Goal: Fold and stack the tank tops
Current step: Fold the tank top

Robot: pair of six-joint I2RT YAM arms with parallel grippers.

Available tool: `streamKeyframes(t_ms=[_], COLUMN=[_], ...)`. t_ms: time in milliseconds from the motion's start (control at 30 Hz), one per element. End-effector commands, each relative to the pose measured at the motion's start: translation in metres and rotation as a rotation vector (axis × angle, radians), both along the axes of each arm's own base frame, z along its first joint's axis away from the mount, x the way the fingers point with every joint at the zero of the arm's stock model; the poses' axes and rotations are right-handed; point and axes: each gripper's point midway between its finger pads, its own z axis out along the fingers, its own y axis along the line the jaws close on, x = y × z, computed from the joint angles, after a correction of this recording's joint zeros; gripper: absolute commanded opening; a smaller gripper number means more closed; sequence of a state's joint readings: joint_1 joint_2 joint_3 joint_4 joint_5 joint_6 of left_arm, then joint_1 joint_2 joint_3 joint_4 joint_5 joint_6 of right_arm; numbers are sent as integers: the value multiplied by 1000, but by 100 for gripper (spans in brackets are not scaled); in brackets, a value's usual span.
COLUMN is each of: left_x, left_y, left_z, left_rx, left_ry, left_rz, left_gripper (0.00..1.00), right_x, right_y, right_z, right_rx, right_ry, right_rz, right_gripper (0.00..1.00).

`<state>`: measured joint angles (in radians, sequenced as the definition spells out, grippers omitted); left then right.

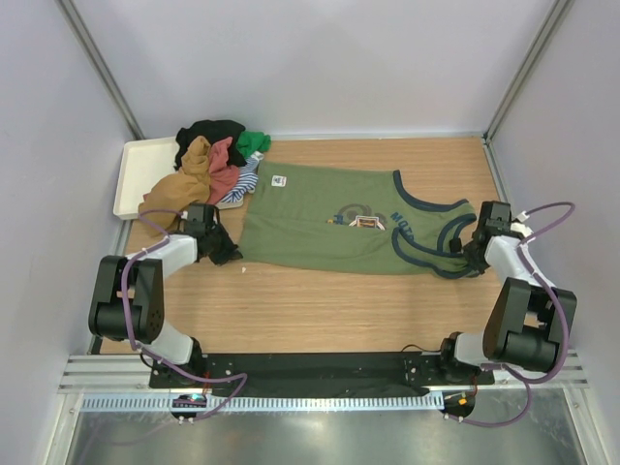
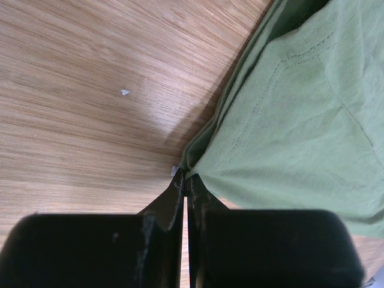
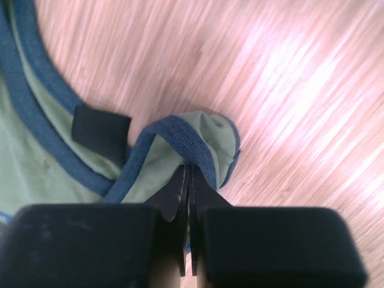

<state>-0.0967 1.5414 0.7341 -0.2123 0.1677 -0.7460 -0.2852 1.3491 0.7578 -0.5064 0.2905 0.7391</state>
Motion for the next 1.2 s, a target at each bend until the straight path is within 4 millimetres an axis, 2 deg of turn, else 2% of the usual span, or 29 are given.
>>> streamKeyframes(t_ms=[0, 200, 500, 600, 633, 667, 767, 800, 900, 933, 1000, 1067, 1133, 1167], left_x=[9, 7, 5, 5, 4, 4, 5, 3, 4, 3, 2, 1, -2, -2], left_y=[2, 4, 5, 5, 6, 7, 6, 5, 0, -1, -1, -1, -1, -2], left_z=[9, 9, 11, 10, 9, 9, 10, 8, 11, 11, 12, 15, 15, 16], left_rx=[6, 11, 12, 14, 15, 20, 16, 11, -22, -31, -37, -40, -41, -43], left_ry=[-62, -64, -77, -76, -74, -76, -79, -74, -74, -71, -67, -70, -66, -70], left_rz=[-12, -4, 1, 3, 6, 9, 12, 12, 11, 11, 17, 24, 28, 30], left_gripper=[0, 0, 0, 0, 0, 0, 0, 0, 0, 0, 0, 0, 0, 0], right_x=[-2, -14, -1, 1, -2, -4, -13, -13, -11, -11, -8, -8, -3, -1], right_y=[-14, -47, -64, -60, -58, -58, -57, -56, -43, -37, -30, -25, -19, -15], right_z=[1, 9, 32, 35, 34, 40, 45, 54, 59, 55, 54, 40, 32, 20], right_rx=[-36, -105, -157, -144, -140, -157, -182, -192, -170, -158, -140, -108, -59, -25], right_ry=[-12, -21, -106, -96, -82, -91, -98, -132, -189, -196, -229, -204, -188, -164], right_rz=[-82, -237, -255, -206, -196, -186, -160, -153, -63, -24, 6, 29, 51, 63], right_gripper=[1, 1, 1, 10, 35, 47, 50, 50, 74, 79, 79, 70, 67, 66])
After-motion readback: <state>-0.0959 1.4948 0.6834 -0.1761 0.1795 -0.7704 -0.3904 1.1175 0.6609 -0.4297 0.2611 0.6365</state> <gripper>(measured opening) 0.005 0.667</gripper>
